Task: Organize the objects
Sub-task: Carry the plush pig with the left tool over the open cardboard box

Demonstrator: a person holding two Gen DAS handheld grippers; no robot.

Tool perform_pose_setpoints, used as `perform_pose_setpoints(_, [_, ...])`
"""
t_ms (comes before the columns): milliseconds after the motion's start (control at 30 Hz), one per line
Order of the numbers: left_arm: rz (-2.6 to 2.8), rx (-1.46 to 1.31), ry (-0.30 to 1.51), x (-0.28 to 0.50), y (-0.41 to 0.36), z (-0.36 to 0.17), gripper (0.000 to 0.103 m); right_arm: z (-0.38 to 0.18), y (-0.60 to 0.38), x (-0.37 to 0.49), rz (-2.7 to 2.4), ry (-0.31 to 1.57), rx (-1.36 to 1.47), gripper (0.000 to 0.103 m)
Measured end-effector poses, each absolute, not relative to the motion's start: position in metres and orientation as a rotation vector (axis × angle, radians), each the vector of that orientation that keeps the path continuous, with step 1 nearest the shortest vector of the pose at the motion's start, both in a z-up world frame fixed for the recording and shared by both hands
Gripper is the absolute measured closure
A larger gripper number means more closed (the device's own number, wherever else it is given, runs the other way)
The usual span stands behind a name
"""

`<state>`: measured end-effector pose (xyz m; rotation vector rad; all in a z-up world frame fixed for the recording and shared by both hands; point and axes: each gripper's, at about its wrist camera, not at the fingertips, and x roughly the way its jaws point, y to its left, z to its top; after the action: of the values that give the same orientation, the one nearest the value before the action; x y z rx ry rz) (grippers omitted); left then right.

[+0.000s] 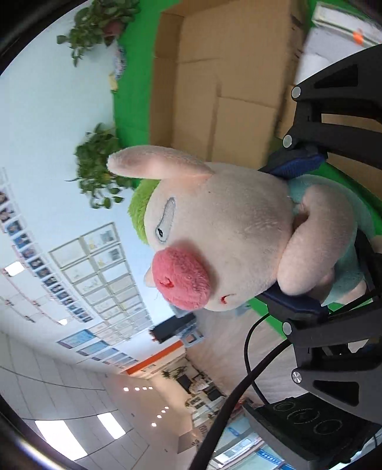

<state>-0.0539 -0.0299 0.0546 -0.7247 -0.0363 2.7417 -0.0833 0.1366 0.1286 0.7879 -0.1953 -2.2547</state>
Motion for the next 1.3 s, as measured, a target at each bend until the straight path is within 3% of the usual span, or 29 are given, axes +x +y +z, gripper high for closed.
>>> perform_pose_setpoints(200, [2.757, -0.62, 0.007, -0.105, -0.025, 0.111, 0.044, 0.212, 0.154, -0.092, -2.328, -0.145, 0.605, 0.041])
perform_pose_setpoints(433, [2.773, -0.739, 0.004, -0.171, -0.031, 0.107, 0.044, 0.232, 0.148, -0.161, -2.264, -0.151, 0.658, 0.041])
perform_pose_setpoints(933, [2.654, -1.254, -0.103, -0.248, -0.061, -0.016, 0.044, 0.029, 0.111, -0.302, -2.064, -0.368, 1.083, 0.041])
perform_pose_setpoints(1300, [2.586, -1.429, -0.157, -0.245, -0.068, -0.053, 0.047, -0.092, 0.101, -0.346, -1.919, -0.501, 1.344, 0.033])
